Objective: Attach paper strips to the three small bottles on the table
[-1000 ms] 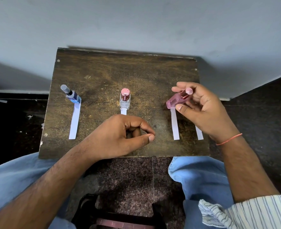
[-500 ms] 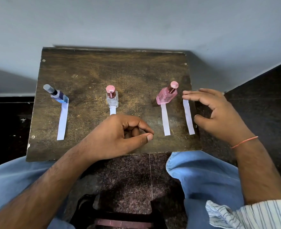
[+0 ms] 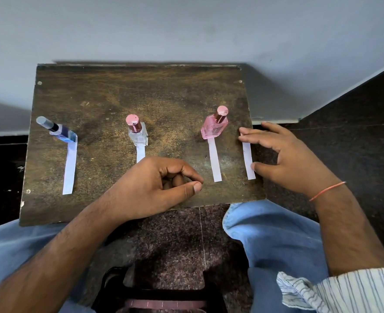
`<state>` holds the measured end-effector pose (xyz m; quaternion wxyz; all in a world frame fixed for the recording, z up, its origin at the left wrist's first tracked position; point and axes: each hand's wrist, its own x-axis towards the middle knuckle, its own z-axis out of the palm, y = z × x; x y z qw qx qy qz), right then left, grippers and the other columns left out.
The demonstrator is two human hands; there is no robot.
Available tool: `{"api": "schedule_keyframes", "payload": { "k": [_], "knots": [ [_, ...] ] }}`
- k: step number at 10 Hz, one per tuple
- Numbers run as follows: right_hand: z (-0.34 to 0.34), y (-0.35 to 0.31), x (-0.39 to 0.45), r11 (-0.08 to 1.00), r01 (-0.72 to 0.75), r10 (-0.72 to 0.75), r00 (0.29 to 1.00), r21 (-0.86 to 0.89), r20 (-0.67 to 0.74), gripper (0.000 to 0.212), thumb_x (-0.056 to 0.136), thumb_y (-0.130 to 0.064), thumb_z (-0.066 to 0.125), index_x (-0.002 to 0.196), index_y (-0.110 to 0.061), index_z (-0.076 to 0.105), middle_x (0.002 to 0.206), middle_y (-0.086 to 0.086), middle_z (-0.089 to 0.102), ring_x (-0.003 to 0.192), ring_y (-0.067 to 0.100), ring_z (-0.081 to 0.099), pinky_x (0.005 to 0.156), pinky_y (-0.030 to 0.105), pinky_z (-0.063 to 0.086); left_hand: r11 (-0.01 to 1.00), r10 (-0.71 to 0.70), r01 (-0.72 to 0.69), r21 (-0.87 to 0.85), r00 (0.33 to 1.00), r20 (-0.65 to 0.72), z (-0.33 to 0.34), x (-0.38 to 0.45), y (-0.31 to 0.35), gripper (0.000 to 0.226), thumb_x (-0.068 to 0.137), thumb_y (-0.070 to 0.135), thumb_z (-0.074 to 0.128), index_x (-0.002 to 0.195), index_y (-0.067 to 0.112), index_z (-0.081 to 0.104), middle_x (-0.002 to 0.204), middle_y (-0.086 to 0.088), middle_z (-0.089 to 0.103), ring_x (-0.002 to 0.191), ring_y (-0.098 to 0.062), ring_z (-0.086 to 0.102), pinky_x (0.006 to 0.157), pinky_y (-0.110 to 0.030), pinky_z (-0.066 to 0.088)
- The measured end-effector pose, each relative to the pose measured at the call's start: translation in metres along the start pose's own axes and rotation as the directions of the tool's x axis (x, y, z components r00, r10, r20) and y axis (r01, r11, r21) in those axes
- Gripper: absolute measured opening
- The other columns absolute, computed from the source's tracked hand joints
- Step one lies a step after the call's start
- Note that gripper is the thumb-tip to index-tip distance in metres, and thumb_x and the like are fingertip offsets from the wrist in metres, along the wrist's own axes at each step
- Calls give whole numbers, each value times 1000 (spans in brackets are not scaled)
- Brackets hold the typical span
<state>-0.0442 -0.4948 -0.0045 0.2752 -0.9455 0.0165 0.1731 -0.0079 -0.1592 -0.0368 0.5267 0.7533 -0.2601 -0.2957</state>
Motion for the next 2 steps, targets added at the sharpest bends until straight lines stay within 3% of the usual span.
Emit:
{"api": "schedule_keyframes", "payload": {
  "k": [1, 2],
  "knots": [
    [0, -4, 0, 1000, 17, -17, 1000, 4, -5, 77, 87, -8, 85, 148, -47, 60, 158, -39, 45, 166, 13, 21, 128, 71, 24, 1000, 1, -1, -9, 1000, 3, -1, 0, 3, 21, 98, 51, 75, 111, 37, 82, 66, 19, 67, 54, -1, 55, 51, -26, 47],
    [-1, -2, -1, 995, 83, -78, 993, 54, -93, 80, 83, 3, 83, 147, -40, 63, 158, -32, 50, 165, 15, 25, 134, 53, 24, 998, 21, -21, -52, 1000, 3, 0, -1, 8, 20, 98, 49, 76, 111, 36, 83, 65, 19, 67, 54, 0, 55, 51, -25, 47]
  ]
}}
